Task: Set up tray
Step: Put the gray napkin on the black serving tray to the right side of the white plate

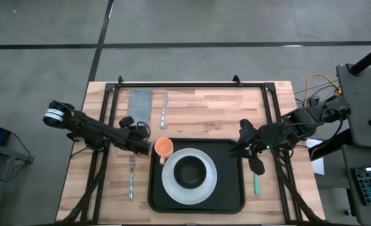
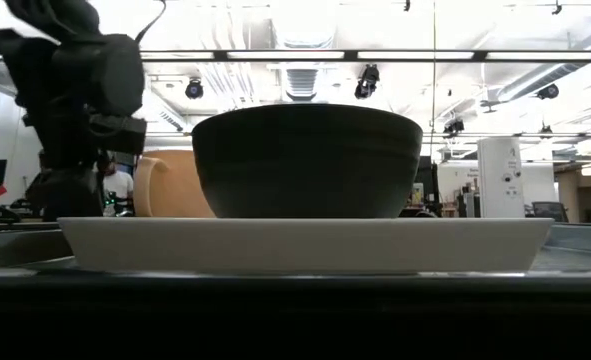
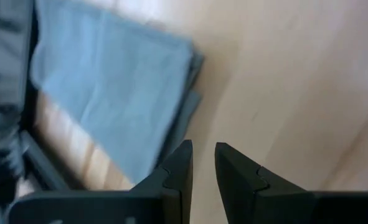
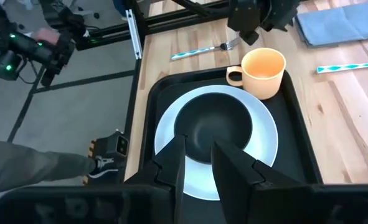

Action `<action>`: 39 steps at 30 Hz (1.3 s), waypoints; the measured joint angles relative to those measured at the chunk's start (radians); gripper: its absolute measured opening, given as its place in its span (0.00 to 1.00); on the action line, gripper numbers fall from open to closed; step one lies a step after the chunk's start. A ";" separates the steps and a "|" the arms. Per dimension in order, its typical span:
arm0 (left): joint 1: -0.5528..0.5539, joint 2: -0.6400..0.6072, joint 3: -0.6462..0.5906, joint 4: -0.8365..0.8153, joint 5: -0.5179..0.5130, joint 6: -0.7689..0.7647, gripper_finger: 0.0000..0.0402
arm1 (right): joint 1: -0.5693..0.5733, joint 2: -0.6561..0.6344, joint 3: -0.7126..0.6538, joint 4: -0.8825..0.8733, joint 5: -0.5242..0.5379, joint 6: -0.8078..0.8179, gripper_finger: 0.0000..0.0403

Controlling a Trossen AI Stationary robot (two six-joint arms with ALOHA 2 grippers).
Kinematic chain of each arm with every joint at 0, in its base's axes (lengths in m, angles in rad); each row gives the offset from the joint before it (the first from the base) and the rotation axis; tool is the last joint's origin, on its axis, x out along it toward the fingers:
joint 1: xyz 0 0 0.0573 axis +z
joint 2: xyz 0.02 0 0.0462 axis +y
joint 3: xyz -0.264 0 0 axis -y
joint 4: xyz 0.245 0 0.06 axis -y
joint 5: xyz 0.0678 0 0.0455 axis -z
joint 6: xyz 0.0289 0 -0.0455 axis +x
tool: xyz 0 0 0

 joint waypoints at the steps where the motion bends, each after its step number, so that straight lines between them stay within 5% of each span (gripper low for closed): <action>1: 0.003 -0.021 -0.022 0.047 0.008 0.039 0.12 | 0.000 -0.002 0.000 0.000 0.001 0.000 0.17; 12: 0.073 -0.165 -0.159 0.197 0.048 0.173 0.12 | -0.002 -0.039 0.000 -0.013 0.002 -0.042 0.17; 26: 0.108 -0.025 -0.136 0.219 0.051 0.190 0.12 | -0.002 -0.046 0.000 -0.058 0.007 -0.052 0.17; 39: 0.108 -0.026 -0.074 0.200 0.025 0.286 0.12 | -0.002 -0.046 0.000 -0.112 0.028 -0.044 0.17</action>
